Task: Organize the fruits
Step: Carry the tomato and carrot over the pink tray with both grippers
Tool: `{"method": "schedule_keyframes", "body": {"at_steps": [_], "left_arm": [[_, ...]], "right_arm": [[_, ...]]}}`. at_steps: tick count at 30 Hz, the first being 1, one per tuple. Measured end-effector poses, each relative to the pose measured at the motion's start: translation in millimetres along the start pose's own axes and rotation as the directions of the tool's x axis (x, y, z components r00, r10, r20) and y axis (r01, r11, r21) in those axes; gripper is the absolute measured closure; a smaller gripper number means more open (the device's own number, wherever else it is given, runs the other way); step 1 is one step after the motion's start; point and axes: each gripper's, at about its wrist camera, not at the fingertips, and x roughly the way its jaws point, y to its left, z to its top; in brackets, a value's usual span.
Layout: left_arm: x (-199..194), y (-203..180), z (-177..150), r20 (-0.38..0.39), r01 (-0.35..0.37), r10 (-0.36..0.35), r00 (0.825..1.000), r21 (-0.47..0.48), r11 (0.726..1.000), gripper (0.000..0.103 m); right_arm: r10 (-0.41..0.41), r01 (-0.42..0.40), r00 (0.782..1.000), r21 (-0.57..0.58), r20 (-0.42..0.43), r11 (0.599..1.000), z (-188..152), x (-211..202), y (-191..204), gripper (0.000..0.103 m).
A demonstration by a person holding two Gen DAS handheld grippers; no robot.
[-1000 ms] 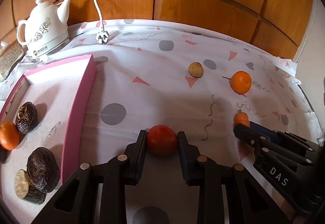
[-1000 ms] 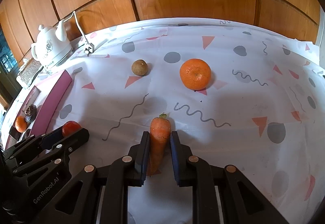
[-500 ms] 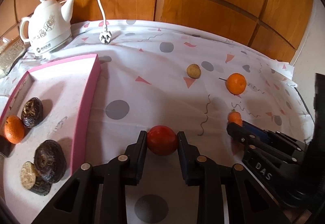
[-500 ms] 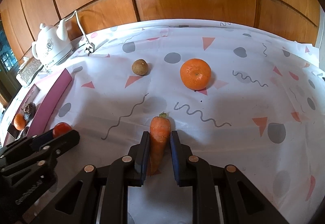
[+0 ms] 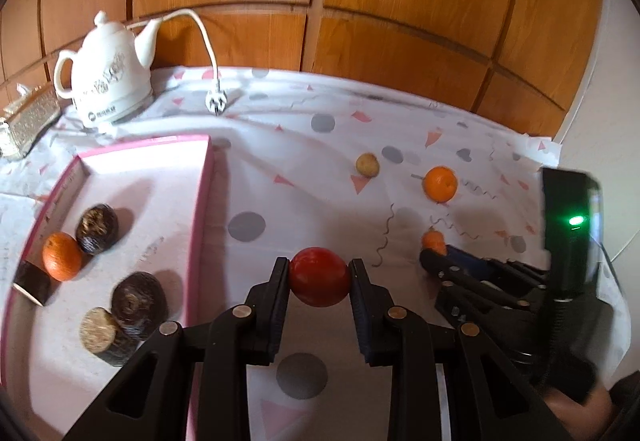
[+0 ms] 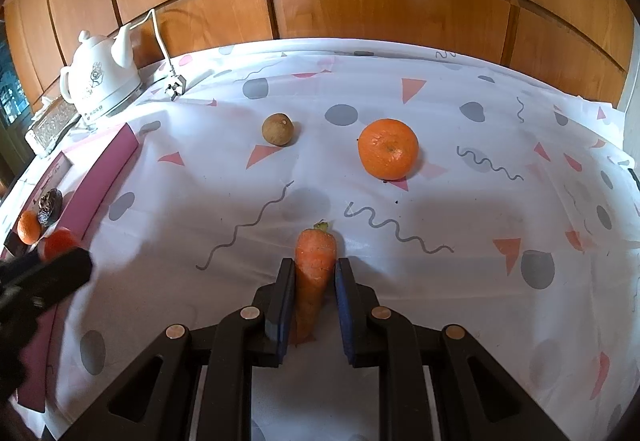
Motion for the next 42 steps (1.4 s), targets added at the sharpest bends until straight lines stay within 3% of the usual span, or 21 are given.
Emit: {"method": "schedule_keyframes", "body": {"at_steps": [7, 12, 19, 23, 29, 35, 42], "left_arm": [[-28.0, 6.6, 4.8, 0.048, 0.014, -0.014, 0.999, 0.005, 1.0, 0.074], [-41.0, 30.0, 6.5, 0.059, 0.01, -0.007, 0.998, -0.052, 0.999, 0.074], [-61.9, 92.4, 7.2, 0.085, -0.041, 0.058, 0.995, -0.191, 0.981, 0.074], [-72.8, 127.2, 3.9, 0.091, -0.088, 0.114, 0.989, -0.253, 0.963, 0.074], [-76.4, 150.8, -6.1, 0.079, -0.153, 0.183, 0.98, -0.29, 0.945, 0.074], [-71.2, 150.9, -9.1, 0.067, -0.165, 0.19, 0.98, -0.277, 0.947, 0.073], [-64.2, 151.0, -7.5, 0.054, -0.185, 0.206, 0.977, -0.267, 0.946, 0.073]], "right_arm": [[-0.04, 0.039, 0.999, -0.043, -0.008, 0.998, 2.6, 0.9, 7.2, 0.084], [-0.057, 0.057, 0.998, -0.057, -0.014, 0.997, 6.8, -4.2, 12.6, 0.084], [0.069, -0.065, 0.996, -0.085, 0.05, 0.994, 18.2, -37.3, 44.1, 0.084], [0.206, -0.199, 0.977, -0.126, 0.046, 0.972, 26.1, -49.9, 75.6, 0.084], [0.339, -0.334, 0.941, -0.201, -0.008, 0.921, 28.5, -54.6, 125.1, 0.084], [0.378, -0.378, 0.924, -0.253, -0.05, 0.891, 33.4, -50.9, 159.3, 0.084], [0.389, -0.39, 0.919, -0.261, -0.061, 0.883, 48.1, -42.0, 180.1, 0.084]]}}
